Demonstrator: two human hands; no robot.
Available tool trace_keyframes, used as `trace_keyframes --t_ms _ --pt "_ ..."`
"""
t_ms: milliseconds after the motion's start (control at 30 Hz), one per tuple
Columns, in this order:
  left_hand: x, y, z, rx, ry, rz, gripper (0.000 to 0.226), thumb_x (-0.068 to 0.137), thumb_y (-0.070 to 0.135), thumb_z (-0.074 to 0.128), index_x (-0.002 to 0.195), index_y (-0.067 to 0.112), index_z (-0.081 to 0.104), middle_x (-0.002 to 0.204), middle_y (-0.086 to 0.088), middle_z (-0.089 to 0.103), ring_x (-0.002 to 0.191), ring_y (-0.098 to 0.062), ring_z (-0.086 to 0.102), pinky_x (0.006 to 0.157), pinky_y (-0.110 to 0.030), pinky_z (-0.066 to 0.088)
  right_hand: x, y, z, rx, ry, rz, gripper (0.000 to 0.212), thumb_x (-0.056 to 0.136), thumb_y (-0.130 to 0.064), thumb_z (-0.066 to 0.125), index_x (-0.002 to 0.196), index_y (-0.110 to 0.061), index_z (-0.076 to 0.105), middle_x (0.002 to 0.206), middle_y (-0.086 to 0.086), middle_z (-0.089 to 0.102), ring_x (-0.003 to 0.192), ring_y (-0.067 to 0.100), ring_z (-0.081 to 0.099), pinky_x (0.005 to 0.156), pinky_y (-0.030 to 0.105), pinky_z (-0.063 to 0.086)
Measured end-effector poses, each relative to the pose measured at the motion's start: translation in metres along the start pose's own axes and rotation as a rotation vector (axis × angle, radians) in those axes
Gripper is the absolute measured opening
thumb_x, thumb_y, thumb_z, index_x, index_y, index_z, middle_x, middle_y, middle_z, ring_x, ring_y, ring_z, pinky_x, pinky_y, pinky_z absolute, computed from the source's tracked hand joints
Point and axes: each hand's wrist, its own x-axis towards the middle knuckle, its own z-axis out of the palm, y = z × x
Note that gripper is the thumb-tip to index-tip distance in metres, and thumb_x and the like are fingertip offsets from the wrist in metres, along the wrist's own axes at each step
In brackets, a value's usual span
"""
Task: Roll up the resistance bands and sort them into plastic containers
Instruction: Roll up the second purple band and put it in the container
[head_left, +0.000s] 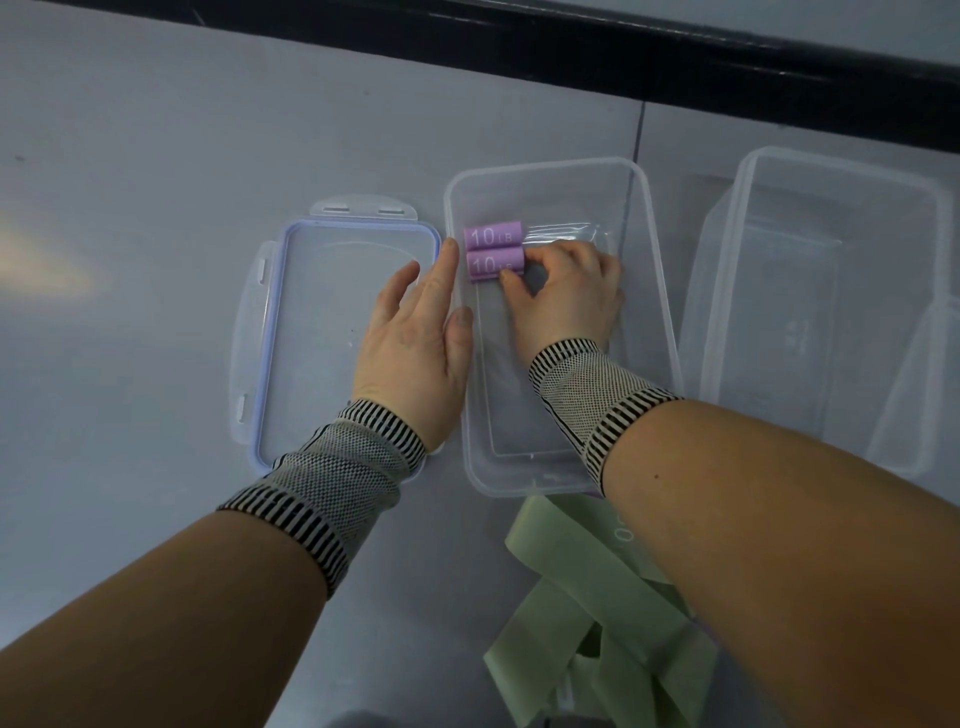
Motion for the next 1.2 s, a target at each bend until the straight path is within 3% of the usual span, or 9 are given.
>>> trace_keyframes --t_ms 167,367,533,667,967,1200 --pt "0.0006 -0.0001 0.0002 -0.005 -0.009 0.008 0.058 0.093 0.032 0.023 0.147 0.009 0.026 0.135 -0.012 0.050 0.134 -0.025 0.029 0.112 -0.033 0.023 0.0011 0.0011 0.0002 -0.034 -0.031 -0.007 0.045 0.088 -0.046 0.056 0.131 -0.033 0.051 0.131 -0.006 0.048 0.125 0.023 0.033 0.104 0.040 0.029" --pt "0.0003 0.0008 0.0004 0.002 -0.005 0.019 0.059 0.093 0.033 0.023 0.147 0.009 0.026 0.141 -0.010 0.046 0.137 -0.030 0.028 0.113 -0.037 0.025 0.0003 0.0039 0.0044 -0.110 -0.021 -0.065 0.041 0.091 -0.044 0.052 0.131 -0.036 0.051 0.132 -0.005 0.045 0.125 0.023 0.031 0.103 0.037 0.027" --pt "0.0034 -0.0055 0.0043 0.063 0.026 0.065 0.057 0.094 0.030 0.024 0.145 0.006 0.030 0.149 -0.011 0.035 0.139 -0.032 0.026 0.116 -0.038 0.019 -0.0003 0.0032 0.0046 -0.121 -0.026 -0.071 0.041 0.091 -0.043 0.052 0.132 -0.035 0.050 0.133 -0.004 0.044 0.126 0.024 0.031 0.103 0.038 0.026" --pt "0.0047 -0.0084 0.0062 0.108 0.028 0.068 0.058 0.093 0.032 0.022 0.146 0.010 0.027 0.156 -0.007 0.020 0.145 -0.029 0.013 0.115 -0.036 0.013 0.0004 0.0034 0.0052 -0.135 -0.038 -0.065 0.042 0.092 -0.045 0.051 0.133 -0.037 0.048 0.134 -0.005 0.043 0.126 0.023 0.031 0.103 0.038 0.026" --pt "0.0051 -0.0069 0.0036 0.089 -0.011 0.063 0.060 0.092 0.033 0.021 0.148 0.013 0.025 0.155 -0.002 0.022 0.145 -0.027 0.011 0.114 -0.052 0.021 0.0013 0.0030 0.0040 -0.133 -0.050 -0.051 0.043 0.092 -0.045 0.050 0.134 -0.037 0.048 0.135 -0.005 0.042 0.127 0.023 0.030 0.104 0.038 0.026" --pt "0.0057 -0.0081 0.0046 0.083 -0.023 0.073 0.059 0.091 0.033 0.023 0.147 0.014 0.026 0.155 -0.001 0.024 0.145 -0.027 0.013 0.112 -0.055 0.023 0.0013 0.0033 0.0050 -0.131 -0.049 -0.060 0.044 0.092 -0.045 0.050 0.135 -0.038 0.046 0.135 -0.005 0.042 0.127 0.023 0.029 0.105 0.038 0.025"
